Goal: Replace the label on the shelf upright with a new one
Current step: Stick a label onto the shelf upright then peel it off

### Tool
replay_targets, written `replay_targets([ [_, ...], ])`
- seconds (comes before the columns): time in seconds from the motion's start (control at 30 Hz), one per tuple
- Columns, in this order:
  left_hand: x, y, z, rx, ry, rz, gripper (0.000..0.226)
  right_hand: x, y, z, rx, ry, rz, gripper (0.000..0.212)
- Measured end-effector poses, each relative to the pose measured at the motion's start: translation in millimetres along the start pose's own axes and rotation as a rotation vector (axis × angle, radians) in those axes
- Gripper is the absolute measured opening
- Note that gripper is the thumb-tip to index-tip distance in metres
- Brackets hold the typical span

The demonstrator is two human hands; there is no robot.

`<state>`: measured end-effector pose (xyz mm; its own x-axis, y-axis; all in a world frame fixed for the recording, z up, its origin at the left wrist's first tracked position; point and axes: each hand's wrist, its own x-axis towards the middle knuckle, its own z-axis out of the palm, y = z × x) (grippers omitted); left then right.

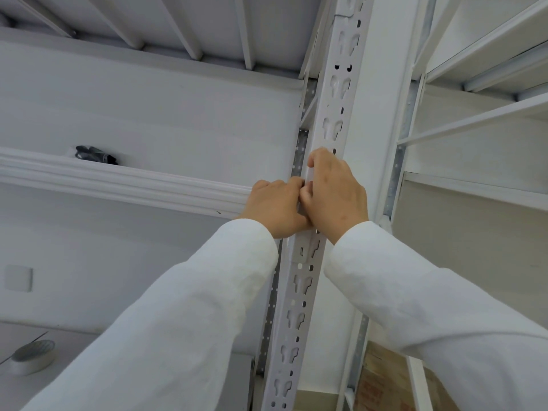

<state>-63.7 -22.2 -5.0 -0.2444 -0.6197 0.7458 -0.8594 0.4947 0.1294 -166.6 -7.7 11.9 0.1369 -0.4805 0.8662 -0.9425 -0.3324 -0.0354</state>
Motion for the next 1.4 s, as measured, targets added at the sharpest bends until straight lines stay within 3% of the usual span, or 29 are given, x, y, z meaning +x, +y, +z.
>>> replay_targets([
  [0.3,1.3,-1.3,2.5,-0.002,0.015,-0.001,0.036,-5.0,8.8,-0.3,0.107,0.073,-0.033,0.029],
  [0.77,-0.8,1.5,-0.6,0.001,0.004,-0.006,0.040,-1.3,0.9,-4.3,0.125,0.062,0.045,0.029],
  [1.4,-0.1,0.0,0.3,0.003,0.001,-0.006,0.040,2.1,6.1,-0.1,0.157,0.074,-0.005,0.026],
])
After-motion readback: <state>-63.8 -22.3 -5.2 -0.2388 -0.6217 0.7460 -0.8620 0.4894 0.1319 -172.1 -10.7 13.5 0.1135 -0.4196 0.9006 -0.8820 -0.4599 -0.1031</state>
